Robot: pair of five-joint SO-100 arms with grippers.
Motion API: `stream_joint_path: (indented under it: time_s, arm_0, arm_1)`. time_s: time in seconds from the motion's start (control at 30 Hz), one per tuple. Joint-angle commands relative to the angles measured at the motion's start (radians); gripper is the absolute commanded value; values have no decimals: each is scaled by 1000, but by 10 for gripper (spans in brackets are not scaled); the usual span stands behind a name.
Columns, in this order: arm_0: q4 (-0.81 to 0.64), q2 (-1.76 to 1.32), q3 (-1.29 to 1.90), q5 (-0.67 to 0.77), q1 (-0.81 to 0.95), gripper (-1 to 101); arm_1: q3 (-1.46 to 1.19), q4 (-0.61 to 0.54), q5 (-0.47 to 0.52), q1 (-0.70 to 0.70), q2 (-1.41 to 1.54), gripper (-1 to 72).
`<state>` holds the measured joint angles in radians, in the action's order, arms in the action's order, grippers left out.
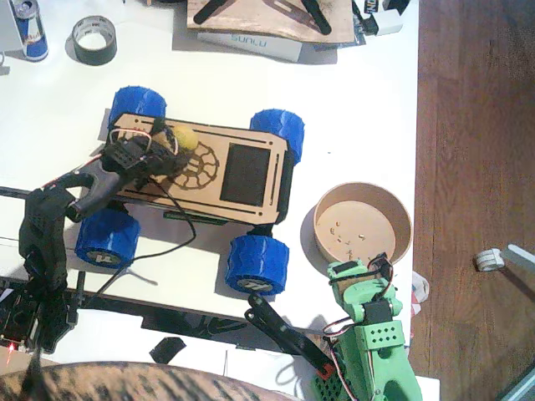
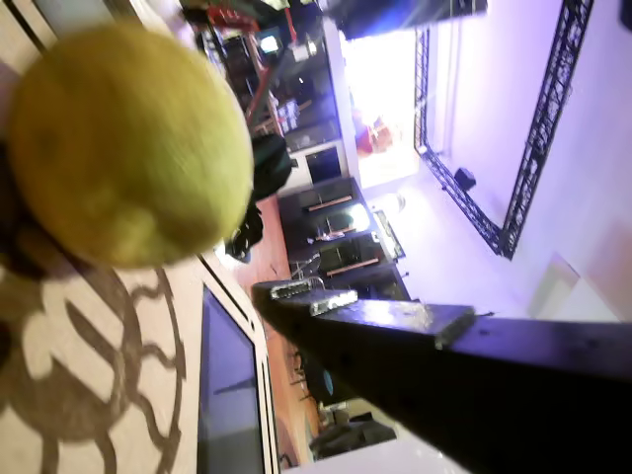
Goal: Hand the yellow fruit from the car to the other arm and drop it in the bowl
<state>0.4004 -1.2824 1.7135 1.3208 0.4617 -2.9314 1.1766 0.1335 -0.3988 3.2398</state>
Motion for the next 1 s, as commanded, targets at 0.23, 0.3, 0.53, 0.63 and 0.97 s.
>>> stream_joint_path:
  time_s: [0.23, 0.3, 0.53, 0.63, 0.97]
  arm_0:
    - [-127, 49, -55, 2, -34, 444]
    - [-167, 95, -60, 2, -34, 447]
    - [-117, 184, -158, 2, -32, 451]
    - [-83, 218, -207, 2, -29, 449]
    - [-41, 244, -249, 0, -20, 446]
  arm_1:
    - [35, 6, 8, 8, 9, 1]
    - [35, 6, 8, 8, 9, 1]
    - [37, 6, 9, 9, 9, 1]
    - [37, 6, 9, 9, 9, 1]
    - [37, 6, 8, 14, 9, 1]
